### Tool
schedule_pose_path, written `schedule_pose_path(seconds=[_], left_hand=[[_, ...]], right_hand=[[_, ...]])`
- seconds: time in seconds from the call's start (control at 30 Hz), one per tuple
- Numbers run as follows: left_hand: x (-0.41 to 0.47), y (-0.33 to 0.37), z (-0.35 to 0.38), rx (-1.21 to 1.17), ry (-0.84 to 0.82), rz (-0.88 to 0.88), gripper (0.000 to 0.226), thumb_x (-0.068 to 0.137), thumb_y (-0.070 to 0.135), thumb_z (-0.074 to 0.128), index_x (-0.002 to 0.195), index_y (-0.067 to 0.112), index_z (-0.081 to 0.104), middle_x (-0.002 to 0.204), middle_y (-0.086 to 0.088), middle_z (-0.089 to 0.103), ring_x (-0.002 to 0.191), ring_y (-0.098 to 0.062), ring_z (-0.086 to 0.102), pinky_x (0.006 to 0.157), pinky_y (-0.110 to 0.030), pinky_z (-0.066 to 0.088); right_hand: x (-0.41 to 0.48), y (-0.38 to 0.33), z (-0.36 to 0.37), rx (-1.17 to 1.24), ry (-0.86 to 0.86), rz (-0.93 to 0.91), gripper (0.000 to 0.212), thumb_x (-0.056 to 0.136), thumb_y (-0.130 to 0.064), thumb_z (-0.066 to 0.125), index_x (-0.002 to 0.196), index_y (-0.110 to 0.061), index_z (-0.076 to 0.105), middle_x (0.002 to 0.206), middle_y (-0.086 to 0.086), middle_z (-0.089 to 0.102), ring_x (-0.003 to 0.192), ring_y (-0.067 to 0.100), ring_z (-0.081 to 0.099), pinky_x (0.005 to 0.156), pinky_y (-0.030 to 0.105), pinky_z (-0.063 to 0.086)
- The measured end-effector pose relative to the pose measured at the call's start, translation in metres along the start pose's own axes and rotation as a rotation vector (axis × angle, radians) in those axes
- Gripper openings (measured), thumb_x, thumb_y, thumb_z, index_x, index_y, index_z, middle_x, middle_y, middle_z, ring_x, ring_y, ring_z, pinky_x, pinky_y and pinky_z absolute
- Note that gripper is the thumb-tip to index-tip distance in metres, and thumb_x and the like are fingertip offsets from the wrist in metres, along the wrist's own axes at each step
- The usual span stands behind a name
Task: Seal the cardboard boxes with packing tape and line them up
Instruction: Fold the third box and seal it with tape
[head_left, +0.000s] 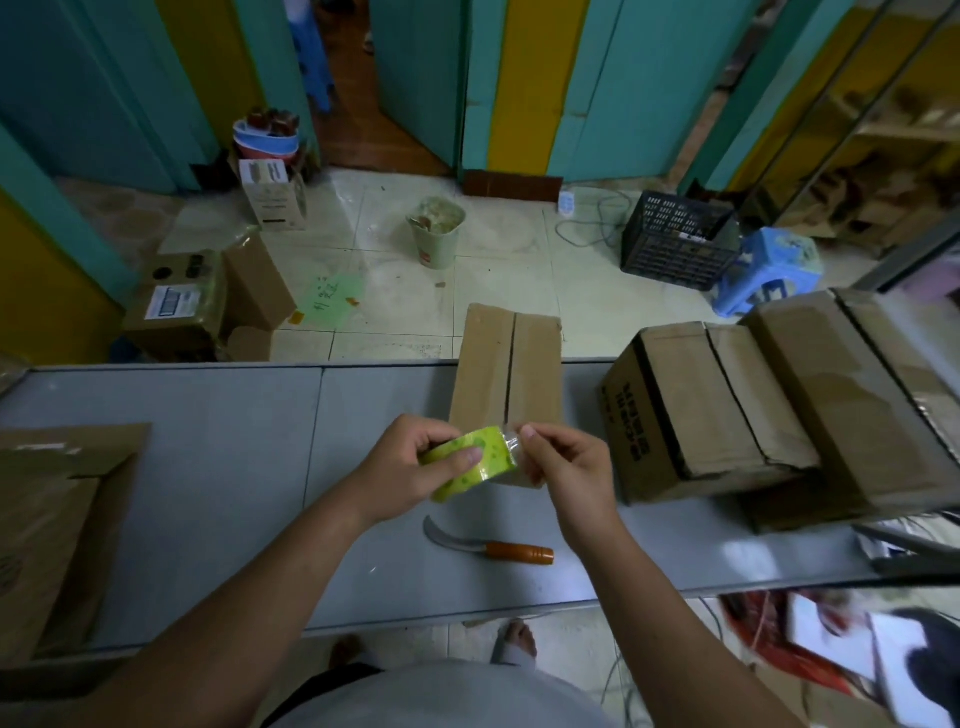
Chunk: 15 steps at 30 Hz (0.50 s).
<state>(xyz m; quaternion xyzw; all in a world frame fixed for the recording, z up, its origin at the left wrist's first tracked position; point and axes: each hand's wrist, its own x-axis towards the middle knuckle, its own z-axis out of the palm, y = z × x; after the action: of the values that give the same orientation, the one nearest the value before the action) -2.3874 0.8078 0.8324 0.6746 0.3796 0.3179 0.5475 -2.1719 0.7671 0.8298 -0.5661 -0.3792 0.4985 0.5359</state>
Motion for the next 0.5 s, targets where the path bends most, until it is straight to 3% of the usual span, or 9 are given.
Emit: schedule_pose_path(seconds=[0.1,0.2,0.27,0.37,0.5], left_hand=[[0.008,0.0,0.005,0.015,0.013,-0.005,0.04,0.095,0.044,0.069,0.06,0.028,0.059,0.055,0.013,0.04,0.052,-0.005,0.037,0.051,-0.023,0.03],[0.016,0.001,0.007,0.07,0.002,-0.027,0.047,0.093,0.05,0.069,0.06,0.019,0.057,0.055,0.011,0.039,0.052,-0.006,0.038,0.05,-0.025,0.03],[0.02,0.0,0.005,0.204,-0.014,-0.084,0.057,0.09,0.06,0.068,0.062,0.012,0.054,0.052,0.009,0.04,0.049,-0.007,0.041,0.05,-0.027,0.031],[0.023,-0.001,0.0,0.432,-0.033,-0.261,0.064,0.088,0.071,0.067,0.056,0.015,0.055,0.044,0.005,0.052,0.041,-0.008,0.053,0.051,-0.026,0.038],[0.022,0.004,-0.004,0.512,-0.024,-0.325,0.073,0.082,0.083,0.063,0.056,0.015,0.056,0.046,0.001,0.063,0.043,-0.013,0.065,0.057,-0.029,0.052]], right_hand=[[0.002,-0.002,-0.003,-0.089,0.022,-0.057,0.027,0.096,-0.003,0.072,0.087,-0.026,0.084,0.069,-0.001,0.075,0.063,0.006,0.067,0.057,0.019,0.052],[0.002,-0.004,-0.007,-0.146,0.031,-0.104,0.033,0.097,-0.006,0.071,0.086,-0.034,0.084,0.07,-0.003,0.076,0.066,0.004,0.069,0.059,0.018,0.052],[0.003,-0.008,-0.015,-0.174,0.084,-0.112,0.025,0.097,-0.011,0.072,0.092,-0.033,0.083,0.072,0.0,0.076,0.067,0.006,0.068,0.062,0.021,0.054],[0.005,-0.012,-0.024,-0.25,0.105,-0.159,0.016,0.099,-0.017,0.072,0.1,-0.029,0.083,0.077,0.002,0.077,0.072,0.011,0.071,0.067,0.025,0.058],[0.004,-0.008,-0.022,-0.212,0.148,-0.133,0.014,0.1,-0.017,0.07,0.1,-0.022,0.083,0.073,0.0,0.074,0.068,0.009,0.067,0.061,0.023,0.054]])
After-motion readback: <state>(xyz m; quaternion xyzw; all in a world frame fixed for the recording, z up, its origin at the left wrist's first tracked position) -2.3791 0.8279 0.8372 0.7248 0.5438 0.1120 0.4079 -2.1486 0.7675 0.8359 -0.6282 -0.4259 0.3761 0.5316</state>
